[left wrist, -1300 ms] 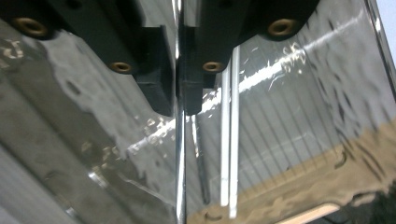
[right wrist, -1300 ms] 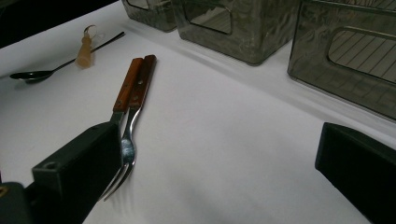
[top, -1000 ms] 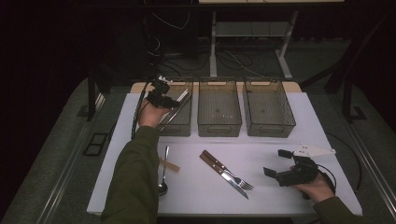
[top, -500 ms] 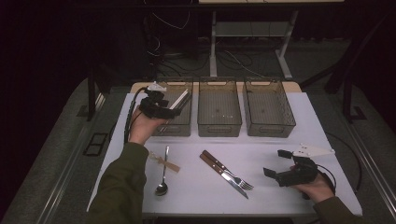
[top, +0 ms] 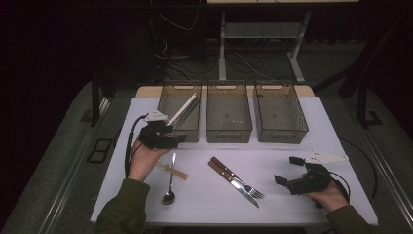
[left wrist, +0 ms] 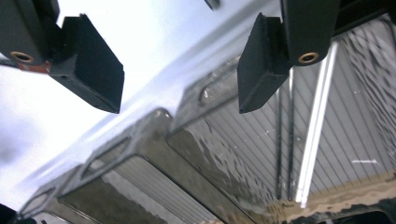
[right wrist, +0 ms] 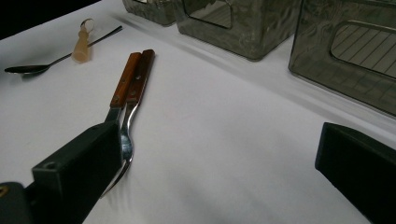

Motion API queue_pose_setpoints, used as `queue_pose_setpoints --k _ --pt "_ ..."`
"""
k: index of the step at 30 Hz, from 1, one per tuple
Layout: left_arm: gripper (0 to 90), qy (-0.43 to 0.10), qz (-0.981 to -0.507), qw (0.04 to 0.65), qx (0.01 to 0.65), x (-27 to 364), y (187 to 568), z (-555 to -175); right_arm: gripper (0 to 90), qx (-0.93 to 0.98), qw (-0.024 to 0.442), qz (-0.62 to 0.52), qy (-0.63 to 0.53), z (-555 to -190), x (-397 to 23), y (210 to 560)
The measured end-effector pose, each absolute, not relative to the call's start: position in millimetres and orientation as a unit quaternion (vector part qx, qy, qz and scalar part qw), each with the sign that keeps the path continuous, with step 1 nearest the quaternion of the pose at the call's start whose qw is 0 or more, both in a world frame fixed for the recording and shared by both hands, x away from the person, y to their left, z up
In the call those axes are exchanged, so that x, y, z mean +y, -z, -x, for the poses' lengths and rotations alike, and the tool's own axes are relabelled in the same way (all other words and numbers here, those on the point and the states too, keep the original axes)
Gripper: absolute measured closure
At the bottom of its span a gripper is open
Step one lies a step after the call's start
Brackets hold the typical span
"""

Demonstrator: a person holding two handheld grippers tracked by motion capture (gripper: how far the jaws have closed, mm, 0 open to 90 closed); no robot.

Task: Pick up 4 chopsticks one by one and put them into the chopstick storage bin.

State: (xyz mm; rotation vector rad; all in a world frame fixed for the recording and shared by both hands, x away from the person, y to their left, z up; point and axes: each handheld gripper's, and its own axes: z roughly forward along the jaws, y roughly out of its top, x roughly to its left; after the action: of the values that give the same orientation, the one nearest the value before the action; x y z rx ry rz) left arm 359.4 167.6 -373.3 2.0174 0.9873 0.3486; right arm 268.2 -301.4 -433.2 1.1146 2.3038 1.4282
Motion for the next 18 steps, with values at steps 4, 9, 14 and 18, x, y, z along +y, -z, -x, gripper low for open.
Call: queue_pose_setpoints --k 4,9,14,18 --pt "39.2 -0.145 -0.8 0.426 0.396 173 379 -349 0.8 0.782 0.105 -0.378 -0.485 -268 -301 433" --pt "52.3 -0.149 -0.796 0.424 0.407 182 389 -337 0.8 0.782 0.108 -0.377 -0.484 -268 -301 433" --pt "61.9 -0.151 -0.8 0.414 0.407 189 395 -324 0.8 0.782 0.108 -0.378 -0.484 -268 -301 433" --pt "69.8 -0.158 -0.799 0.408 0.411 197 397 -317 0.8 0.783 0.11 -0.376 -0.482 -268 -301 433"
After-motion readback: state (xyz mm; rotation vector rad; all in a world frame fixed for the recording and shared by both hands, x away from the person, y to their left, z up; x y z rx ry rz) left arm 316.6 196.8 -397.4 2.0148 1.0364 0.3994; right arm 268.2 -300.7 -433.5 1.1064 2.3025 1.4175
